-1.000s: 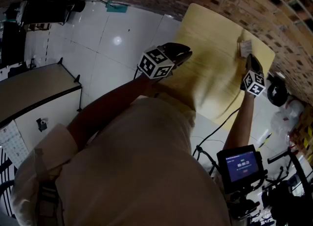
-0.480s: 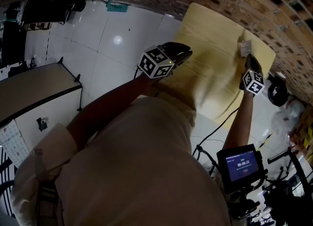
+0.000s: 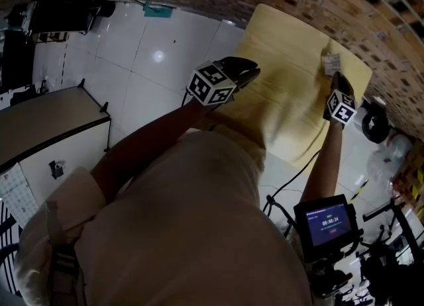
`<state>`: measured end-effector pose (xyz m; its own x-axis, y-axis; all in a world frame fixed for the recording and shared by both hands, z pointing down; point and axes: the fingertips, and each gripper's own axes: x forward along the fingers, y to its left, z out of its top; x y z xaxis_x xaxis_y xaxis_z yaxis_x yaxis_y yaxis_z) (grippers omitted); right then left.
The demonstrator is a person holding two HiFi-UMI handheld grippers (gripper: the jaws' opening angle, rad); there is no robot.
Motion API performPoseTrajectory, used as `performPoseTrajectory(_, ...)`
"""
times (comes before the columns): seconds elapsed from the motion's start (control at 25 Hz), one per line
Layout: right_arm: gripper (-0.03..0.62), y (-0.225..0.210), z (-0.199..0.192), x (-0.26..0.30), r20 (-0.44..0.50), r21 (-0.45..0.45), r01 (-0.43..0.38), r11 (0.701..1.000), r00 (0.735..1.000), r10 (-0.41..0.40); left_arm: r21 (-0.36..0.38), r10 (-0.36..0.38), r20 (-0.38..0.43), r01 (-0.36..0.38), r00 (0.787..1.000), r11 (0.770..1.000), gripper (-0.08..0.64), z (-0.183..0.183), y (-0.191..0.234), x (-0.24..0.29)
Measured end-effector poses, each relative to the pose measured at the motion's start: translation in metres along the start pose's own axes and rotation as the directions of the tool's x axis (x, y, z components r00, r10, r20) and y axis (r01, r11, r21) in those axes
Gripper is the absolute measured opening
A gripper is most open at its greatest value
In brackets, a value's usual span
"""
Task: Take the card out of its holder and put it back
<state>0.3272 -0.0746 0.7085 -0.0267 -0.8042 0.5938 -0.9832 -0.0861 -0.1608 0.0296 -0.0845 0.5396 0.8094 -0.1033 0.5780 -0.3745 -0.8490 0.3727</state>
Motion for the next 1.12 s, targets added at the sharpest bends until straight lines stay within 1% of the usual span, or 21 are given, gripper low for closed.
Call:
performPoseTrajectory(0.04, 0.023, -0.002, -0.003, 0.001, -0.017, -0.015, 0.009, 1.000, 1.000, -0.009, 0.000, 0.000, 0.001, 0.000, 1.000, 1.000, 0.077, 0.000, 0.000, 0.001)
performPoseTrajectory(0.08, 0.039, -0.003, -0.004, 0.002, -0.025, -0.029, 0.018, 0.999, 1.000, -0.019, 0.000, 0.001, 0.003, -0.001, 1.000, 1.000, 0.077, 0.001, 0.000, 0.001)
performPoseTrajectory(0.12, 0.085, -0.004, -0.001, 0.001, -0.017, -0.032, 0.028, 0.999, 0.999, -0.028, 0.000, 0.003, 0.006, -0.003, 1.000, 1.000, 0.077, 0.001, 0.000, 0.001)
performPoseTrajectory(0.2, 0.146, -0.005, 0.015, -0.009, 0.038, -0.011, 0.052, 0.999, 0.998, -0.051, 0.001, 0.007, 0.012, -0.007, 1.000, 1.000, 0.078, 0.002, 0.001, -0.003)
performPoseTrajectory(0.28, 0.168, -0.002, 0.031, -0.021, 0.096, 0.012, 0.068, 0.998, 0.993, -0.068, 0.002, 0.011, 0.014, -0.011, 1.000, 1.000, 0.078, 0.000, 0.002, -0.008)
performPoseTrajectory(0.44, 0.173, 0.010, 0.049, -0.043, 0.155, -0.001, 0.060, 0.998, 0.986, -0.060, 0.004, 0.022, 0.023, -0.022, 0.999, 1.000, 0.078, 0.000, 0.006, -0.014)
performPoseTrajectory(0.6, 0.172, 0.019, 0.066, -0.067, 0.207, -0.004, 0.073, 0.997, 0.976, -0.070, 0.011, 0.030, 0.048, -0.030, 0.998, 0.999, 0.078, 0.007, 0.008, -0.021)
performPoseTrajectory(0.76, 0.152, 0.056, 0.076, -0.104, 0.244, -0.006, 0.078, 0.997, 0.967, -0.075, 0.024, 0.028, 0.080, -0.030, 0.996, 0.999, 0.078, 0.009, 0.002, -0.052)
performPoseTrajectory(0.84, 0.139, 0.065, 0.072, -0.111, 0.240, -0.008, 0.075, 0.997, 0.968, -0.070, 0.027, 0.017, 0.091, -0.019, 0.996, 0.999, 0.077, 0.010, 0.000, -0.053)
performPoseTrajectory(0.96, 0.130, 0.062, 0.060, -0.108, 0.214, -0.012, 0.073, 0.997, 0.974, -0.069, 0.025, -0.012, 0.091, 0.010, 0.996, 1.000, 0.077, 0.010, -0.001, -0.034)
performPoseTrajectory(1.04, 0.127, 0.063, 0.058, -0.109, 0.205, -0.012, 0.074, 0.997, 0.976, -0.070, 0.029, -0.043, 0.081, 0.040, 0.996, 0.999, 0.077, 0.008, -0.004, -0.023)
performPoseTrajectory(1.12, 0.126, 0.074, 0.062, -0.119, 0.207, -0.022, 0.079, 0.997, 0.976, -0.073, 0.041, -0.078, 0.076, 0.075, 0.994, 0.996, 0.077, 0.006, -0.008, -0.023)
